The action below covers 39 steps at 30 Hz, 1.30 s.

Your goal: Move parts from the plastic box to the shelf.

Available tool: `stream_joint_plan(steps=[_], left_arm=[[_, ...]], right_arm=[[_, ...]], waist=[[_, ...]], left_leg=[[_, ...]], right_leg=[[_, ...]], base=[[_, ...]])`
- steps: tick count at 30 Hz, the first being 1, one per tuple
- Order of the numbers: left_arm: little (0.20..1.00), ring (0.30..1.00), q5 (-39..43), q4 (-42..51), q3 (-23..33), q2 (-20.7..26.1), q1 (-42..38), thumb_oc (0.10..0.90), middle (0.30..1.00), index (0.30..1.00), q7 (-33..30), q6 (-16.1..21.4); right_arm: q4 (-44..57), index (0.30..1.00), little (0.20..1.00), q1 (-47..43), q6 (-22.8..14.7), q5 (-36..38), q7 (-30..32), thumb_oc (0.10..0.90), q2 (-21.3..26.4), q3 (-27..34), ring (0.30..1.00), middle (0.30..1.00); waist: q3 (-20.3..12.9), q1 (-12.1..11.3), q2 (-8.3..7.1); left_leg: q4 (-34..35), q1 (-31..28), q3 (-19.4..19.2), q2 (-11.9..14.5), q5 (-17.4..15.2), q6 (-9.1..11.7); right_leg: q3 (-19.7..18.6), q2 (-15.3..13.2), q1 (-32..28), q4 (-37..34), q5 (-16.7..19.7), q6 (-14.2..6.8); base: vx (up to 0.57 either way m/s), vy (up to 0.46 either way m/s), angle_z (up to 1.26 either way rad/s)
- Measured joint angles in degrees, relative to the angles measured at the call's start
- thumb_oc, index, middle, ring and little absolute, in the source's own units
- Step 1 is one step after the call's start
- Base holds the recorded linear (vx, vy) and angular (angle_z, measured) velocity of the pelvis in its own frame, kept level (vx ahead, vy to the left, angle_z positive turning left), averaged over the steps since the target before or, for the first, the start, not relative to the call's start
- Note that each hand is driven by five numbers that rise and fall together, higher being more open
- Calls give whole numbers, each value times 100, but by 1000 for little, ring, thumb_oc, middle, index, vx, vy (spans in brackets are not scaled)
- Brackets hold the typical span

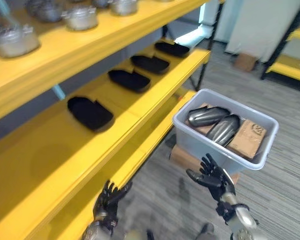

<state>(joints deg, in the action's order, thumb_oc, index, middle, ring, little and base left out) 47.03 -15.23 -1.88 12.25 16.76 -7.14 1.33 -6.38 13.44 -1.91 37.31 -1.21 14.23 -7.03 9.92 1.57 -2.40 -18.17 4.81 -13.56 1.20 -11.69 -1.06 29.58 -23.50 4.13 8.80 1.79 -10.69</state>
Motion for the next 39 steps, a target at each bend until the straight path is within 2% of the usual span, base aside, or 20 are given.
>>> stream_joint_plan(steps=[2, 6, 9, 10, 13, 16, 17, 18, 19, 20, 22, 23, 25, 26, 27, 28, 29, 31, 35, 39], left_arm=[[1000, 1000, 0, 49, -29, 5, -81, 900, 1000, 1000, 8, 3], [1000, 1000, 1, 54, -122, -2, -139, 900, 1000, 1000, -24, 1], [1000, 1000, 0, 85, -277, 20, -182, 900, 1000, 1000, -58, 9], [1000, 1000, 0, 112, -374, -7, -262, 900, 1000, 1000, -84, 5], [1000, 1000, 0, 166, -401, -7, -413, 900, 1000, 1000, -89, 5], [1000, 1000, 1, 167, -327, 8, -470, 900, 1000, 1000, -97, 7], [1000, 1000, 0, 157, -284, 6, -446, 900, 1000, 1000, -106, 7], [1000, 1000, 0, 174, -221, 7, -349, 900, 1000, 1000, -109, 7], [1000, 1000, 1, 287, -154, -46, -215, 900, 1000, 1000, -105, 44], [1000, 1000, 1, 263, -182, -42, -89, 900, 1000, 1000, -116, 37], [1000, 1000, 1, 316, 8, -234, 38, 900, 1000, 1000, -64, 49], [1000, 1000, 21, 335, 93, -293, 152, 900, 1000, 1000, -124, 77], [1000, 1000, 184, 218, 149, -263, 163, 900, 1000, 1000, -140, 77], [1000, 1000, 213, 150, 150, -251, 214, 900, 1000, 1000, -144, 75], [1000, 1000, 213, 90, 151, -234, 224, 900, 1000, 1000, -147, 72], [1000, 1000, 213, -6, 143, -228, 192, 900, 1000, 1000, -136, 81], [1000, 1000, 212, -83, 142, -213, 124, 900, 1000, 1000, -136, 82], [1000, 1000, 213, -144, 275, -224, -63, 900, 1000, 1000, -144, 85], [1000, 1000, 219, -96, 352, -230, -224, 900, 1000, 1000, -180, 124], [1000, 1000, 217, -31, 63, -214, -436, 900, 1000, 1000, -171, 118]], right_arm=[[-17, 1000, 1000, -28, -13, 0, 1, 900, -6, 2, 1000, 1000], [-96, 1000, 1000, -137, -24, 0, 46, 900, -1, -17, 1000, 1000], [-113, 1000, 1000, -287, -33, 0, 71, 900, 84, -11, 1000, 1000], [-113, 1000, 1000, -331, -48, 0, 100, 900, 184, -12, 1000, 1000], [-120, 1000, 1000, -334, -116, 1, 128, 900, 208, -2, 1000, 1000], [-246, 1000, 1000, -362, -127, 1, 158, 900, 141, -101, 1000, 1000], [-321, 1000, 1000, -364, -126, 0, 160, 900, 116, -133, 1000, 1000], [-352, 1000, 1000, -322, -131, -2, 165, 900, 123, -140, 1000, 1000], [-358, 1000, 1000, -362, -137, -3, 168, 900, 225, -176, 1000, 1000], [-362, 1000, 1000, -406, -146, -4, 198, 900, 279, -174, 1000, 1000], [-424, 1000, 1000, -553, -135, -13, 208, 900, 416, -289, 1000, 1000], [-476, 1000, 1000, -671, -136, -81, 116, 900, 435, -345, 1000, 1000], [-527, 1000, 1000, -790, -146, -134, 103, 900, 401, -362, 1000, 1000], [-533, 1000, 1000, -828, -150, -181, 101, 900, 406, -396, 1000, 1000], [-534, 1000, 1000, -840, -149, -242, 102, 900, 407, -420, 1000, 1000], [-544, 1000, 1000, -823, -177, -296, 109, 900, 435, -462, 1000, 1000], [-566, 1000, 1000, -840, -174, -303, 93, 900, 461, -478, 1000, 1000], [-574, 1000, 1000, -851, -141, -343, 94, 900, 463, -476, 1000, 1000], [-564, 1000, 1000, -723, -126, -334, 67, 900, 360, -420, 1000, 1000], [-474, 1000, 1000, -249, -28, -333, 50, 900, 225, -84, 1000, 1000]], waist=[[-64, -1, -91], [-92, 36, 24], [-178, 6, 187], [-218, 154, 249], [-223, 257, 254], [-229, 249, 190], [-254, 148, 156], [-250, 81, 157], [-209, -239, 107], [-142, -320, 2], [18, -402, -107], [117, -496, -69], [374, -679, -49], [447, -725, 36], [504, -755, 83], [523, -747, 173], [578, -797, 215], [794, -819, 338], [814, -815, 340], [810, -761, 274]], left_leg=[[350, -6, -43, 6, 266, 32], [479, -21, -92, 251, 354, 177], [525, -11, -349, 619, 414, 249], [697, -117, -367, 803, 516, 349], [776, -263, -539, 1146, 616, 434], [40, -204, -609, 1613, 693, 521], [-284, -158, -535, 1760, 740, 443], [-952, -4, -89, 1957, 957, 397], [-2248, 615, 996, 1814, 1221, 385], [-2592, 1099, 1507, 1213, 928, 540], [-2317, 1464, 1648, 611, 423, 442], [-1826, 1698, 1435, 576, 454, 405], [-419, 1625, 1420, 632, 617, 373], [-55, 1732, 1502, 723, 839, 415], [283, 1703, 1646, 759, 1035, 522], [582, 1793, 1885, 777, 1222, 579], [1161, 1654, 2211, 798, 1342, 598], [1584, 1469, 2714, 956, 1474, 544], [962, 1288, 3056, 950, 1483, 525], [423, 1400, 2719, 593, 1476, 545]], right_leg=[[-192, 177, 157, -114, 95, 126], [-260, 437, 281, -137, 380, 364], [-505, 806, 477, -82, 301, 566], [-508, 1037, 492, -88, 237, 690], [-570, 1417, 530, -66, 65, 882], [-695, 1846, 514, 44, -201, 1113], [-802, 1964, 424, 22, -218, 1168], [-909, 2214, 264, -52, -350, 1351], [-1277, 2372, 232, 23, -333, 1662], [-1404, 2377, 197, -19, -308, 1708], [-1608, 2376, 164, -64, -357, 1723], [-1661, 2519, 84, -83, -433, 1578], [-1657, 2664, -23, 60, -421, 1669], [-1682, 2794, -122, 79, -531, 1574], [-1609, 2837, -158, 142, -571, 1720], [-1697, 2950, -182, 196, -750, 1574], [-1684, 2971, -167, 360, -832, 1616], [-1813, 3109, -134, 872, -1166, 1633], [-2057, 3073, 83, 1500, -1608, 1590], [-2073, 2578, 53, 1743, -1919, 1423]], base=[[93, -113, -5], [87, -137, -13], [113, -156, -44], [168, -218, -45], [167, -217, -42], [108, -175, -57], [101, -193, -85], [68, -105, -139], [72, -30, -141], [58, 33, -100], [138, 74, -30], [201, 136, -36], [164, 133, -47], [159, 122, -53], [255, 210, -24], [146, 128, -20], [194, 199, -20], [131, 207, -36], [172, 322, -32], [126, 229, 16]])
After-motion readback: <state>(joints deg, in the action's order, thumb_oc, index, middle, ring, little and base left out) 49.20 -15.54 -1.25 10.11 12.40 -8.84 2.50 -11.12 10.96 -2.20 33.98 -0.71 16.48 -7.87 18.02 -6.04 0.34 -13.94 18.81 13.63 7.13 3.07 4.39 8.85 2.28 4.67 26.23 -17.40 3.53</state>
